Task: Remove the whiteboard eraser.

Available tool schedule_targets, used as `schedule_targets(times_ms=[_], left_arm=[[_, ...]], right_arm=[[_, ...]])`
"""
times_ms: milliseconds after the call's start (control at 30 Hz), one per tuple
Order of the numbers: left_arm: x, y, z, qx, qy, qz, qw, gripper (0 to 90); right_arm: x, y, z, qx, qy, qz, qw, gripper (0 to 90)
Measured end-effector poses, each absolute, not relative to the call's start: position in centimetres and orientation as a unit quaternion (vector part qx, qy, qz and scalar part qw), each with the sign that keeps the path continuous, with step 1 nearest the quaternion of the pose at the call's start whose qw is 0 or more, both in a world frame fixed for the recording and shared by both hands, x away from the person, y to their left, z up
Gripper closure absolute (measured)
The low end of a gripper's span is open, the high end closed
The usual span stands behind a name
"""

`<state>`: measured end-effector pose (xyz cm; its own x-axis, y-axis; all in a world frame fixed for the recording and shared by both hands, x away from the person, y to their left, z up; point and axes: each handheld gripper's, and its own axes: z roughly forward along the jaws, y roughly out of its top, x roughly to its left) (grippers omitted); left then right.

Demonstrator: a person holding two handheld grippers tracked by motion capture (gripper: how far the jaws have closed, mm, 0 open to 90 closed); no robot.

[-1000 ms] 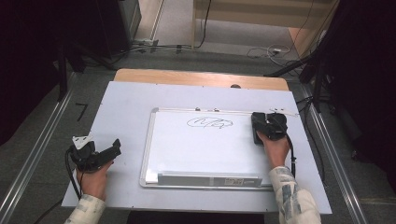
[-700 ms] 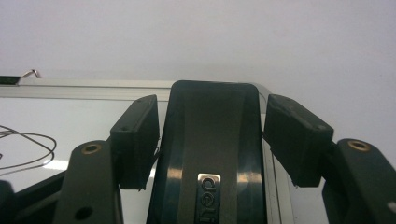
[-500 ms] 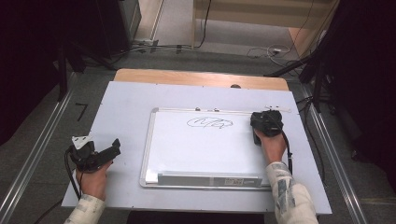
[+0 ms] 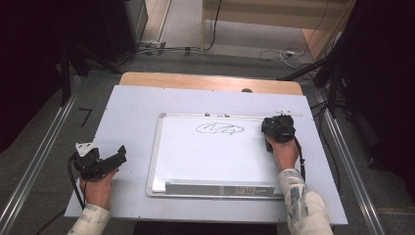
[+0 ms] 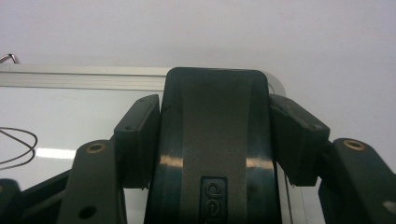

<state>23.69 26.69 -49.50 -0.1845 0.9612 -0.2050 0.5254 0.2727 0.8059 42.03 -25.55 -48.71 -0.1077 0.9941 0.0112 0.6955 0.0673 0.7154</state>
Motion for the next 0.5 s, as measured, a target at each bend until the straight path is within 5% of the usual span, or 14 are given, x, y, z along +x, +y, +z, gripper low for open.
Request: schedule_targets(times_ms=[500], left_arm=[[23.68,26.95,-49.50,0.521,0.711,0.298,0.366,0.8]], right_arm=[[41.64,-25.45,-48.65,0.602,0.696,0.298,0.254,37.8]])
